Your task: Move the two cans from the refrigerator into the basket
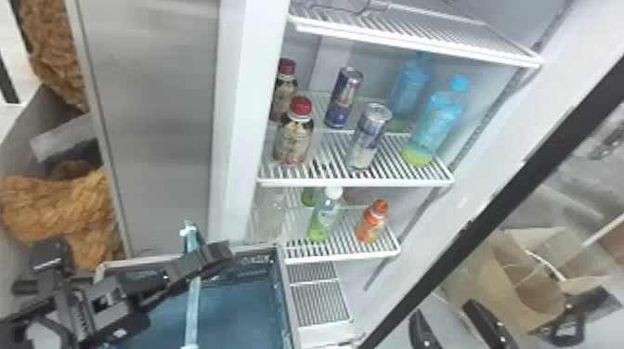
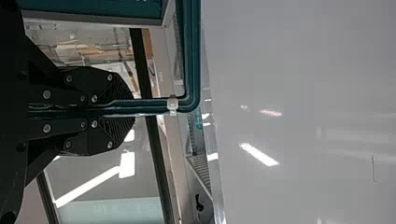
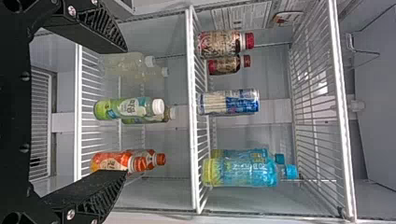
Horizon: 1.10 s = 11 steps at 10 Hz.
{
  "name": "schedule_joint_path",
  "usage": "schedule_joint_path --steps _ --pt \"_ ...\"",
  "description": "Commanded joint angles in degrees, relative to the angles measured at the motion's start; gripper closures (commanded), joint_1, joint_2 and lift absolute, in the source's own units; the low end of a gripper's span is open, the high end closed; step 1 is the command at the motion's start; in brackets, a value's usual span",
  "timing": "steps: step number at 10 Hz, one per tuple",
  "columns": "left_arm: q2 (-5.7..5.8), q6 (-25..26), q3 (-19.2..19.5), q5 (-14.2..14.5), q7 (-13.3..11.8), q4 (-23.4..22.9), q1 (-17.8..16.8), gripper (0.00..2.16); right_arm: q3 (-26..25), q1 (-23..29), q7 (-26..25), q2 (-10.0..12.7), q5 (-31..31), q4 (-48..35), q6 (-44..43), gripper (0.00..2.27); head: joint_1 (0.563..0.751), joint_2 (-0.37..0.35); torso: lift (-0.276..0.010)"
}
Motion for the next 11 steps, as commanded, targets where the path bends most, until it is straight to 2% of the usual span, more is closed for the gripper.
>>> schedule_joint_path --steps 1,6,11 --pt "-0.02 -0.1 0.0 0.1 -0.1 0.0 0.0 1.19 0.1 -0.4 0.0 0.5 0.3 0.1 0.0 0.12 0.695 -0.350 -0.031" --pt "-0.11 -0.1 0.1 0.2 -0.1 0.0 0.0 1.19 0.0 -3.0 -0.1 0.7 0.2 1.2 0.1 0.13 0.695 -0.350 -0.031" --pt "-0.28 -0.1 0.0 0.2 -0.1 0.0 0.0 1.19 0.1 -10.3 -1.7 1.1 2.3 0.3 5.5 0.12 0.695 -0.350 -0.031"
